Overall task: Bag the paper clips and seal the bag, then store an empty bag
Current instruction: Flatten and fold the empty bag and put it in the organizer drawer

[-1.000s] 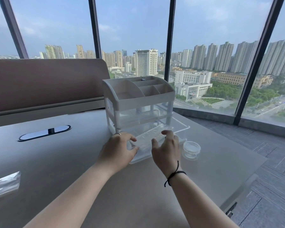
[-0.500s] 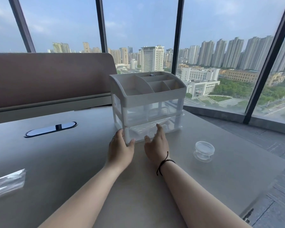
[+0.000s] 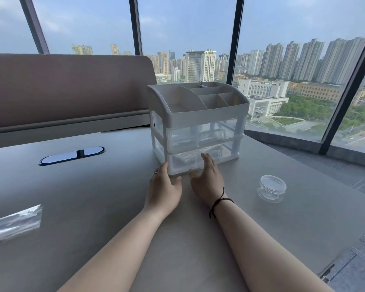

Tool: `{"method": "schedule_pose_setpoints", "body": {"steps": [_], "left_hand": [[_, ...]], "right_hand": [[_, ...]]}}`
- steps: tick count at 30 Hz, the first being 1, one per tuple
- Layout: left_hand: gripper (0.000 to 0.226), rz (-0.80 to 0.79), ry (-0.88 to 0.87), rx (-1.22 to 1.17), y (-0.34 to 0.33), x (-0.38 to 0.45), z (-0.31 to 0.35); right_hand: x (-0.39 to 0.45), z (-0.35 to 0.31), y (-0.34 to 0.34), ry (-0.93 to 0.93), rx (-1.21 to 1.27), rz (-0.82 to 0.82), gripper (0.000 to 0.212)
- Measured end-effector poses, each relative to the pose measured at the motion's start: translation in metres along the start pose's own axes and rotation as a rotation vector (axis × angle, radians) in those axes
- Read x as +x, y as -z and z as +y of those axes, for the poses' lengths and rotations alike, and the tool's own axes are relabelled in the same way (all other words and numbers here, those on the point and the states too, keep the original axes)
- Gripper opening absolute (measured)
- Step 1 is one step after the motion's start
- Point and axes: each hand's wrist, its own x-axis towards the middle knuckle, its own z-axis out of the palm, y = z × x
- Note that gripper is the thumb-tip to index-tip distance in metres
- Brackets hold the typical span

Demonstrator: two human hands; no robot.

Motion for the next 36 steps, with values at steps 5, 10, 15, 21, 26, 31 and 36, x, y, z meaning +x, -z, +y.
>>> {"method": "schedule_pose_setpoints", "body": {"steps": [5, 10, 15, 21, 26, 31, 36], "left_hand": [[0.036, -0.050, 0.004, -0.094, 0.035, -0.032, -0.005], [0.013, -0.028, 0.046, -0.120, 0.102, -0.074, -0.028], [0.019, 0.004, 0.042, -0.088, 0.175, -0.123, -0.048], [0.015, 0.040, 0.064, 0.002, 0.258, -0.178, -0.083], [0.014, 0.050, 0.085, -0.005, 0.299, -0.214, -0.100], [0.009, -0.016, 0.027, -0.026, 0.309, -0.238, -0.099], [0.008, -0.032, 0.054, -0.052, 0.310, -0.237, -0.097]], "right_hand": [[-0.022, -0.010, 0.003, 0.008, -0.063, -0.019, 0.059], [-0.077, -0.057, -0.021, 0.040, -0.045, -0.148, 0.051], [-0.146, -0.117, -0.063, 0.216, -0.031, -0.301, 0.042], [-0.211, -0.169, -0.096, 0.341, -0.027, -0.429, 0.036], [-0.260, -0.197, -0.104, 0.473, -0.005, -0.521, 0.022], [-0.284, -0.194, -0.092, 0.605, -0.043, -0.554, 0.030], [-0.287, -0.200, -0.087, 0.528, -0.024, -0.542, 0.028]]}}
